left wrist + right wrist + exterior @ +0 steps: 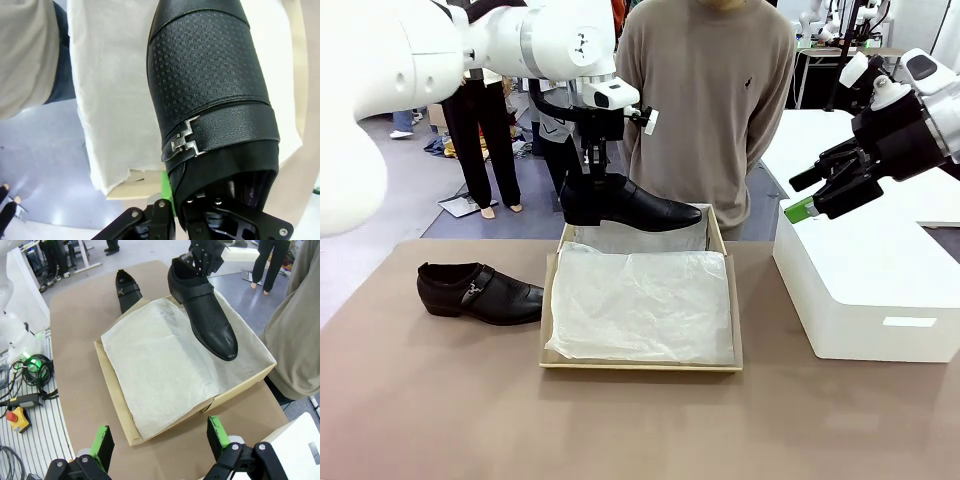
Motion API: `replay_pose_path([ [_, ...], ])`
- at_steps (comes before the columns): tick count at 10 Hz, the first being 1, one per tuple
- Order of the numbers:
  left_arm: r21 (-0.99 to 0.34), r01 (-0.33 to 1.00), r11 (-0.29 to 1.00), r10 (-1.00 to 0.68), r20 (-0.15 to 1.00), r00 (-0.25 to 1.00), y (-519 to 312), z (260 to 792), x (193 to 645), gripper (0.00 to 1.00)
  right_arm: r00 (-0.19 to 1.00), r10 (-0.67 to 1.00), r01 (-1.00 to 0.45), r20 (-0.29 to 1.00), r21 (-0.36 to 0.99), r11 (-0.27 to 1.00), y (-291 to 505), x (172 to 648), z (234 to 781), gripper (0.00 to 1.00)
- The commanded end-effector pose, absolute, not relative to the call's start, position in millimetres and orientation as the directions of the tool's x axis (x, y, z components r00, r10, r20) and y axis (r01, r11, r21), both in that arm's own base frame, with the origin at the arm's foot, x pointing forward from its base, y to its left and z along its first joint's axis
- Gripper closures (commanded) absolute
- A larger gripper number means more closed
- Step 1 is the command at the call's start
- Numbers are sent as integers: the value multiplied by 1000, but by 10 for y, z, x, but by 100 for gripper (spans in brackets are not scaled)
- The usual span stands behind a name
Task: Pack the shoes into the box.
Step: Place one shoe of the Shoes into the Shoes Box.
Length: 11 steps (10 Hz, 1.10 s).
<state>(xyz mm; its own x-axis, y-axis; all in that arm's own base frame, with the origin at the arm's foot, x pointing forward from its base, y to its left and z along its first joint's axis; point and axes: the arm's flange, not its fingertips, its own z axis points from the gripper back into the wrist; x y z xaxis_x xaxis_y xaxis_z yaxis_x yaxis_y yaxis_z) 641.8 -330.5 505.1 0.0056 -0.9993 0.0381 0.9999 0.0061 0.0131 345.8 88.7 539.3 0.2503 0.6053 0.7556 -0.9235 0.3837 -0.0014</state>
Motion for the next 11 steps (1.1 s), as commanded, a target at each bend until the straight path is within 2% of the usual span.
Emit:
replay_pose_path([
  [1, 31, 999, 41, -999, 22, 40, -3386, 5115, 6613, 100, 216, 593, -933, 776, -16, 360, 890, 3501, 5385, 0],
  [3, 22, 997, 75, -997, 35, 74, -3422, 4942, 6691, 100, 216, 593, -933, 776, -16, 360, 890, 3501, 5385, 0],
  [6, 36, 999, 8, -1000, 25, 8, -3493, 4759, 6786, 100, 216, 593, -933, 776, -16, 360, 890, 3501, 5385, 0],
  [11, 16, 1000, 17, -1000, 16, 17, -3477, 4527, 6859, 100, 216, 593, -933, 776, -16, 360, 890, 3501, 5385, 0],
])
